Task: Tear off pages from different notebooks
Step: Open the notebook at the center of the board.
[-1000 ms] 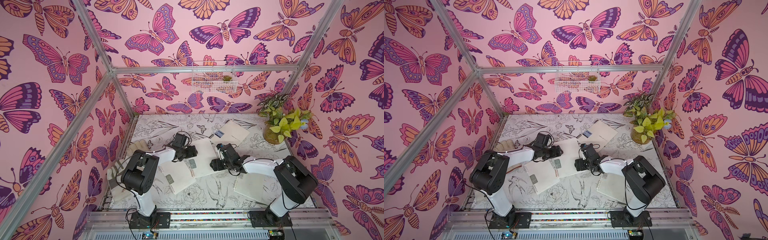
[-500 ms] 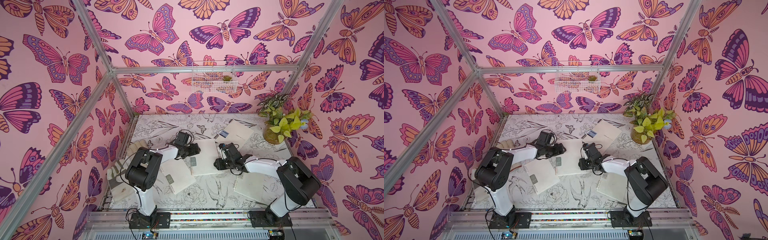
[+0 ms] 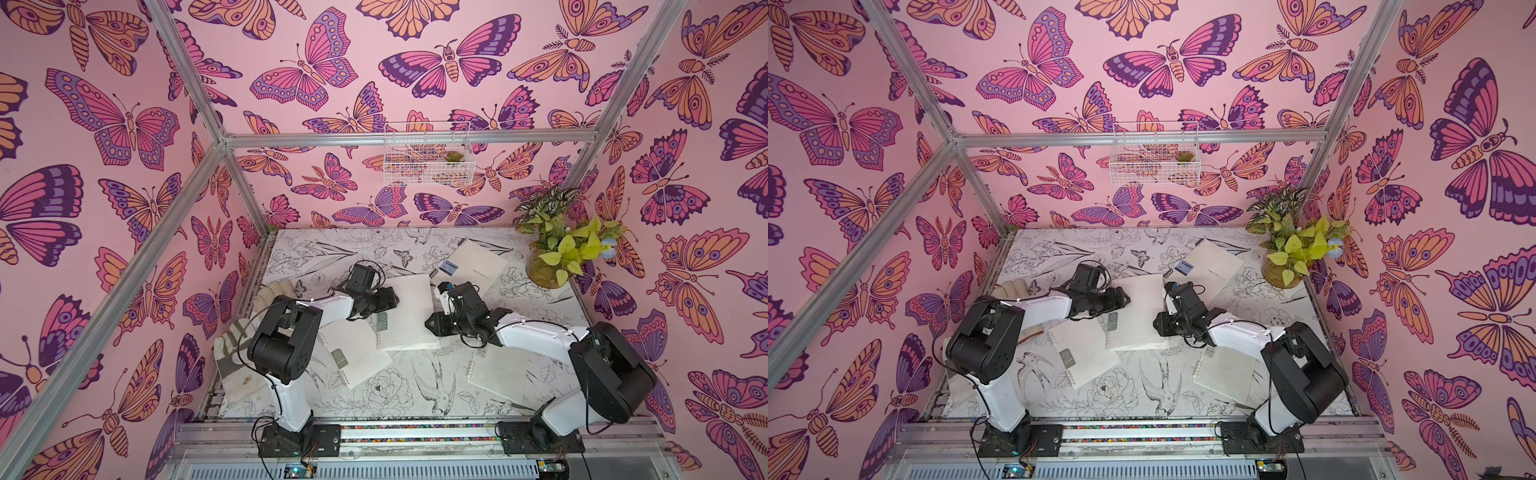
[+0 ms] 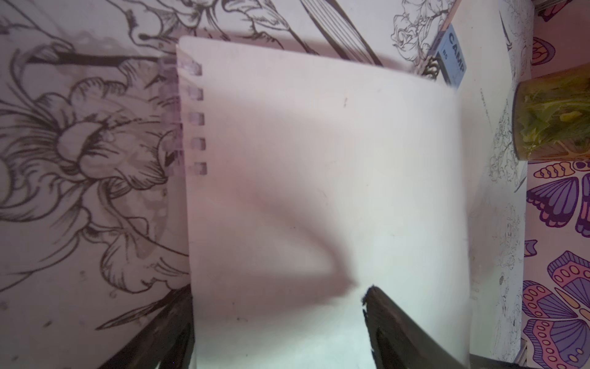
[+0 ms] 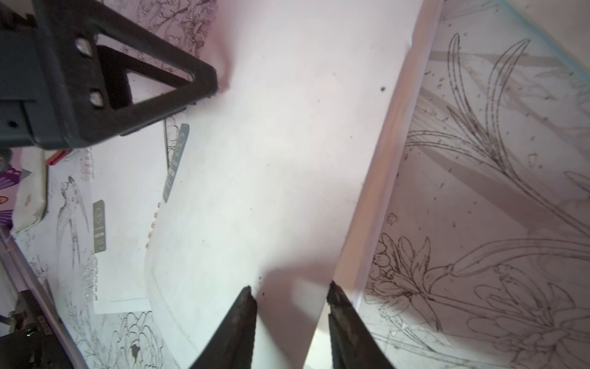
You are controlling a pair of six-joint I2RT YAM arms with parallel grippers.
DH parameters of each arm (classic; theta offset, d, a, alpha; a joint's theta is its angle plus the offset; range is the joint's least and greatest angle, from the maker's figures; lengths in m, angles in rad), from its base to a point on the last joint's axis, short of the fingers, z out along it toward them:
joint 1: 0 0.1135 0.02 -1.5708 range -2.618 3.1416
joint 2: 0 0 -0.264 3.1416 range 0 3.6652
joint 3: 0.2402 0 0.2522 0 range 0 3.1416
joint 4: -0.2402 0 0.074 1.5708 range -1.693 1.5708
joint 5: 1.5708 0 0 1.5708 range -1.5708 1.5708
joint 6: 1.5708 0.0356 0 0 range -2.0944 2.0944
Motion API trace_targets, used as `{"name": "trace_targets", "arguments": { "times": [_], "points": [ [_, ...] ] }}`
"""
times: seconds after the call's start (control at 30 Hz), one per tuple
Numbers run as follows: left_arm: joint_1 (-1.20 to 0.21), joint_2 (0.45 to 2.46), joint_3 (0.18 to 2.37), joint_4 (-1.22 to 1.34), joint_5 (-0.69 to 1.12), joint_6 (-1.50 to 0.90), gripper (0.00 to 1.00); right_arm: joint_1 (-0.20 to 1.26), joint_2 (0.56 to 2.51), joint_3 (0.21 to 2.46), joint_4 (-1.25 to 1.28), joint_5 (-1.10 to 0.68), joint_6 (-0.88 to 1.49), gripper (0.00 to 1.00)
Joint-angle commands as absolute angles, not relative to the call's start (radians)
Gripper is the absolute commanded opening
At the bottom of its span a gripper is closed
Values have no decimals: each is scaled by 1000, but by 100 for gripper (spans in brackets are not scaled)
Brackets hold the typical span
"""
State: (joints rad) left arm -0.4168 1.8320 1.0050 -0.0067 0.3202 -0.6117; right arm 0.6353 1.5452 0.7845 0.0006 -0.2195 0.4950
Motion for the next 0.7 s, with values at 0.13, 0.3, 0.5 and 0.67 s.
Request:
{"name": "trace_targets", "arguments": {
  "times": [0.13, 0.3, 0.5, 0.67],
  "points": [
    [-422, 1770, 953, -27, 388, -635, 83, 645, 1517, 828, 82, -314, 512, 42],
    [-415, 1744, 935, -12, 400, -649, 83, 645, 1533, 852, 79, -313, 514, 39],
    [-389, 1690, 898, 9, 413, -669, 86, 652, 1541, 892, 41, -302, 492, 33],
    [-346, 1659, 867, 9, 437, -667, 100, 654, 1551, 924, -69, -199, 443, 33]
  ]
}}
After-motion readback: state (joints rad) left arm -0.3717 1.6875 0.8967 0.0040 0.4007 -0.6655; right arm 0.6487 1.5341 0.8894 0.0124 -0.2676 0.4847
